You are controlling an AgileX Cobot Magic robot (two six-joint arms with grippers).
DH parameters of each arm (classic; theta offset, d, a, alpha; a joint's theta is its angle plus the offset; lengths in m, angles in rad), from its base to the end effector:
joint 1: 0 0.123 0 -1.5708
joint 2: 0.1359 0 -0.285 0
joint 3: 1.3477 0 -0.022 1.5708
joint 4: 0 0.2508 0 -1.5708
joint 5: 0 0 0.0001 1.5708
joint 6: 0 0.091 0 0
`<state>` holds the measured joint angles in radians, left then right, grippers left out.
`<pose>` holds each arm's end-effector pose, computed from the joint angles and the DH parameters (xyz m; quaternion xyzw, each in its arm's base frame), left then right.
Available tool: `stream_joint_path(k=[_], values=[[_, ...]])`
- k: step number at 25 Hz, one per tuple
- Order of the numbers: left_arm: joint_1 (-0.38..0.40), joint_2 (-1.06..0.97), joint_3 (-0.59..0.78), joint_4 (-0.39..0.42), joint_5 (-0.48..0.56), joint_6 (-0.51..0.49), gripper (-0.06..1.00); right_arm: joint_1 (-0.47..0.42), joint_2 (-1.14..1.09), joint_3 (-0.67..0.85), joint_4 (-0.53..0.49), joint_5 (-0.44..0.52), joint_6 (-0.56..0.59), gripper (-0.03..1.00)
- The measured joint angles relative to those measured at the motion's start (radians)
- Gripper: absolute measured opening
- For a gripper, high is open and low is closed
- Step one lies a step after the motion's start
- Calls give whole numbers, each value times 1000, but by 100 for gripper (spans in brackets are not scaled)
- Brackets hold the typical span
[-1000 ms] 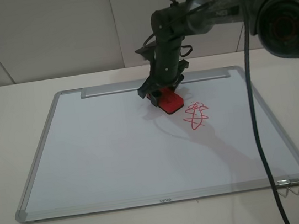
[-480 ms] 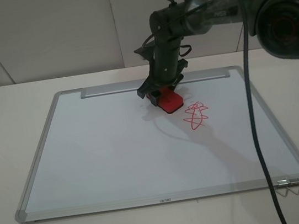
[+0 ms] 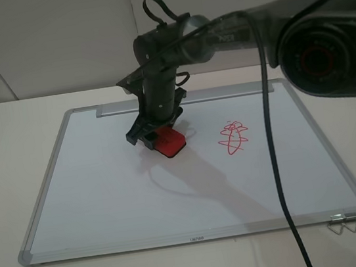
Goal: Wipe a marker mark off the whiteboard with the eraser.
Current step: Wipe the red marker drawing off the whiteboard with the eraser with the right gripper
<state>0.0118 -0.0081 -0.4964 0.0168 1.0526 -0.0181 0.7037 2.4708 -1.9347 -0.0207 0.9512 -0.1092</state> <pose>-0.0053 0.0013 0.2769 -0.0130 0.8498 0.0067 0.5269 0.3792 0.3198 0.0896 -0.3987 0.9131 0.0164 0.0841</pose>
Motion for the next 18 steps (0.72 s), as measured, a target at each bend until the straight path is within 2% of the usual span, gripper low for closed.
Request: stream_joint_path(k=[7, 15, 18], values=[[0, 0, 0, 0, 0, 0, 78, 101, 1, 0, 9, 1, -7, 50], [0, 0, 0, 0, 0, 0, 78, 96, 1, 0, 2, 1, -9, 50], [0, 0, 0, 0, 0, 0, 78, 62, 1, 0, -1, 0, -7, 50]])
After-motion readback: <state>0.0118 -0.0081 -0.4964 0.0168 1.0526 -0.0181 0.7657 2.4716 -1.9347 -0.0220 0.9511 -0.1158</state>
